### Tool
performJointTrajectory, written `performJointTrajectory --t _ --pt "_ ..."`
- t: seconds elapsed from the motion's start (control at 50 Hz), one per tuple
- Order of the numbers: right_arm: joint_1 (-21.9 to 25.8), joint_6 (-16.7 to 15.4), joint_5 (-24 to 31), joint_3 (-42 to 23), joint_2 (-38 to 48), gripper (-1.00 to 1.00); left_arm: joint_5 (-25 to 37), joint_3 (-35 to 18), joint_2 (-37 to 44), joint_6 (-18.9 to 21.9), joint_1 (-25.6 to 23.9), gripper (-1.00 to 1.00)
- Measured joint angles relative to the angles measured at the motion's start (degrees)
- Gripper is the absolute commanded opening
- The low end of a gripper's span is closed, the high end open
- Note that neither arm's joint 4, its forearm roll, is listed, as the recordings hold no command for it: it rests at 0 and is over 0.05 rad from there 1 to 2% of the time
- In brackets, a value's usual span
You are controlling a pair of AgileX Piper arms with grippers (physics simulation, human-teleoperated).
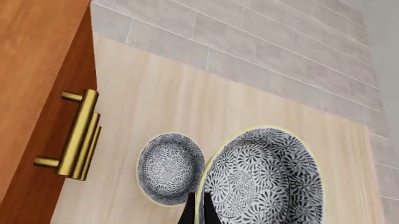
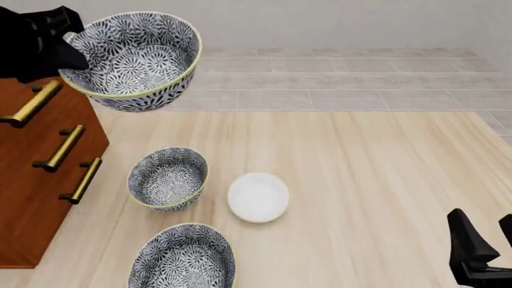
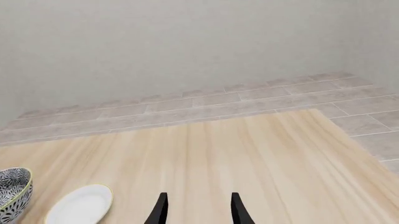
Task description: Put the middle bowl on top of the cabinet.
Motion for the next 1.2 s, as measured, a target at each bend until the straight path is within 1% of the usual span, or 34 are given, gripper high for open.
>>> performJointTrajectory --t 0.48,0.78,1.2 --pt "-0.02 -0.1 0.19 -0.01 -0.23 1.0 2.57 -4.34 0.25 0.27 6.17 -1.0" --pt "0.01 -0.2 0.26 0.0 -0.29 1.0 4.58 -6.88 0.34 -0.47 9.29 -1.0" --pt "0.27 -0.62 0.02 0.0 0.17 1.0 6.48 -8.79 0.56 -1.87 13.59 -1.0"
